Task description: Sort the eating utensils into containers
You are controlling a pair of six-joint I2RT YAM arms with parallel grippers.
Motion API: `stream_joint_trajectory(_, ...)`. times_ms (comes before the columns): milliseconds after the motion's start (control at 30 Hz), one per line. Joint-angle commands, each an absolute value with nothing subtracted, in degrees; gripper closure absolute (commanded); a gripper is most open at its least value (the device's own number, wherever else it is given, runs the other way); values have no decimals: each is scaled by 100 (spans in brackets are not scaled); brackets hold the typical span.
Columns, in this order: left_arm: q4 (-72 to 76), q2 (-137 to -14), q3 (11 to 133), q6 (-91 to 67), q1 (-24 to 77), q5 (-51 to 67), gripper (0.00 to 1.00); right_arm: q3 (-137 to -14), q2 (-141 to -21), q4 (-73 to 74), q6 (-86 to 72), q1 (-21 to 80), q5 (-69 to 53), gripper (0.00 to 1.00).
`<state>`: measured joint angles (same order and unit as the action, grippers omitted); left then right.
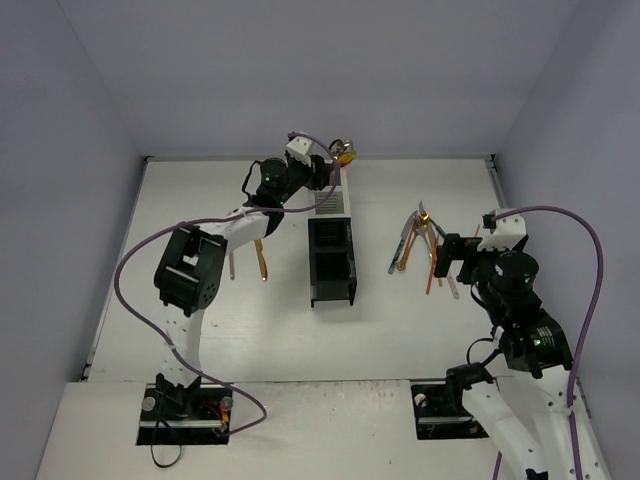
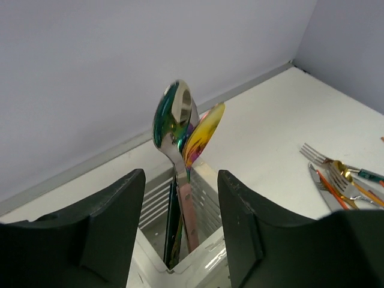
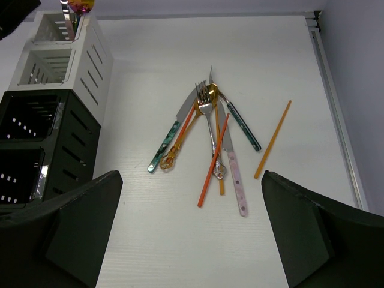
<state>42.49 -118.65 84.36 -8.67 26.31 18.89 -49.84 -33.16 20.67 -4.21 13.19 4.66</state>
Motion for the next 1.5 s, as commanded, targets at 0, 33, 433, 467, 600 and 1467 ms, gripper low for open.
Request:
stream_joint_trajectory(0,4060,-10556,8385,-745,2707,1383,41,-5209,-3531,1749,-471,1351,640,0)
stream_joint_trajectory(33,3782,-10366,8287,-781,2707,1167,36,-5229,-3579,1761,-518,1348,696,0)
stream_joint_trajectory(433,-684,-8018,7608,-794,2624,-550,10,-5717,-5420,1872,-1167,1337,1263,0)
stream_joint_trajectory(467,-1304,-7902,7550,-893,2607,-660,10,-5781,-5664,1872,-1363,1343,1211,0)
stream_joint_trajectory(600,-2428,-7379,7008,-1118,2530,-932,10,-6004,-6951,1872,-1886,1344,1029,4)
stream_joint_trajectory(1467,-2709,-5548,4537,-1951,1784,-746,10,-7817,-11211,1767,-3919,1100,1932,69)
